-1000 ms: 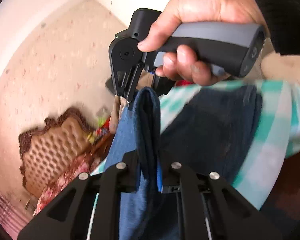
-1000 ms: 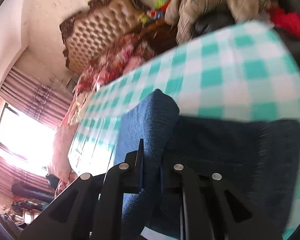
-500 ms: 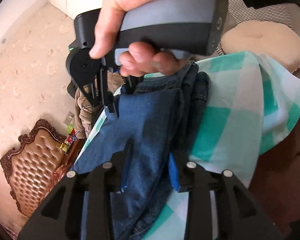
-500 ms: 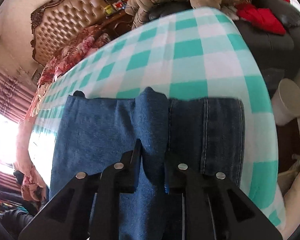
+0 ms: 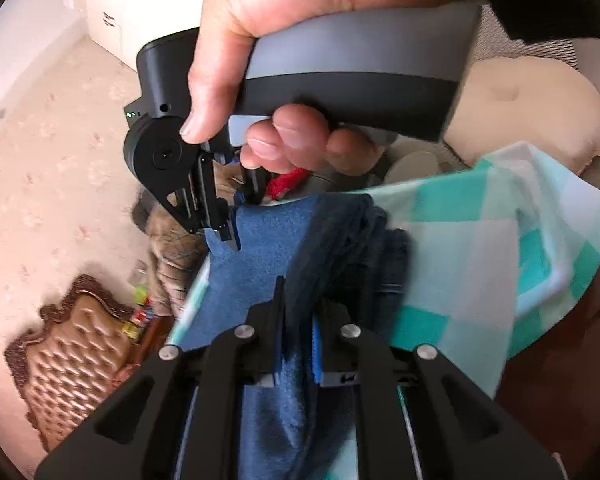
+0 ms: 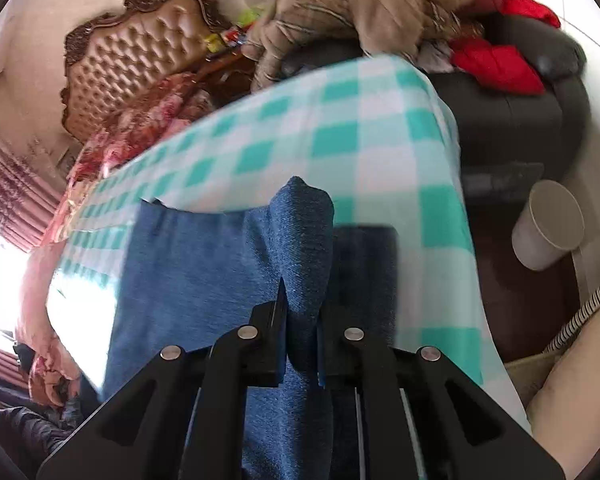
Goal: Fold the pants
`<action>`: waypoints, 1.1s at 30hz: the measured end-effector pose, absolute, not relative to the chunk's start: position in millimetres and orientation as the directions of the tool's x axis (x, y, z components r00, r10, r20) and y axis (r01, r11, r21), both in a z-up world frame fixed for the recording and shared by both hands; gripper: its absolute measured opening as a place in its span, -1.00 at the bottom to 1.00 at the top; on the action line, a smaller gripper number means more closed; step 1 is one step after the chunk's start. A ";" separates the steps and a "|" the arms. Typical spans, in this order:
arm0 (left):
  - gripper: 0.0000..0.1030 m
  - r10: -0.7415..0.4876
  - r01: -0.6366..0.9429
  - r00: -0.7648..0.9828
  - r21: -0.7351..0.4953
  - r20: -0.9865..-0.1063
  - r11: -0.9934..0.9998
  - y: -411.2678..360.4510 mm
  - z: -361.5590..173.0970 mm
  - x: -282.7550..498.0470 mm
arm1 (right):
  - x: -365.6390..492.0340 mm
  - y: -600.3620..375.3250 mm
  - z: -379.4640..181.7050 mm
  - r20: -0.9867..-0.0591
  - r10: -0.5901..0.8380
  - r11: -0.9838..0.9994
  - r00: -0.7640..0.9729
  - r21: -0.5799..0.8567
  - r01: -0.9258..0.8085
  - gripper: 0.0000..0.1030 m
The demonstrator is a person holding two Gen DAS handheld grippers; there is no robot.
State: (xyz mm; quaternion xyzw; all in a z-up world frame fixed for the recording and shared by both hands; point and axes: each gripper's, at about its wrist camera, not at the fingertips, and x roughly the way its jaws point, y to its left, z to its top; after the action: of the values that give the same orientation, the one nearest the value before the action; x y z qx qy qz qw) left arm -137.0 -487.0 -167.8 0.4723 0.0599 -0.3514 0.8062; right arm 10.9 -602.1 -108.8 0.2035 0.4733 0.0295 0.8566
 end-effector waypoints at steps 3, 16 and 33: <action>-0.50 -0.521 0.704 0.689 0.639 -0.504 0.312 -483.7 -172.6 -129.1 | 8.1 -600.6 -128.6 -0.816 0.169 0.935 0.552 0.310 0.172 -0.55; -0.05 -0.504 0.666 0.628 0.075 -0.593 0.742 -339.2 -77.3 21.2 | -52.4 -622.0 -61.4 -0.670 -0.207 0.881 0.713 0.189 0.433 -0.23; -0.14 -0.463 0.590 0.511 -0.097 -0.724 0.802 -299.3 -107.6 79.9 | 1.7 -496.6 -141.0 -0.756 -0.244 0.948 0.608 -0.054 0.314 -0.04</action>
State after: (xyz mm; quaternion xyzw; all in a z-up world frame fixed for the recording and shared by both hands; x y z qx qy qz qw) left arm 79.9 -299.3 -107.6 0.0812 0.3900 -0.3043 0.8653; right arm 1.7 -496.6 -141.0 0.0420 0.4146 -0.1556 0.8956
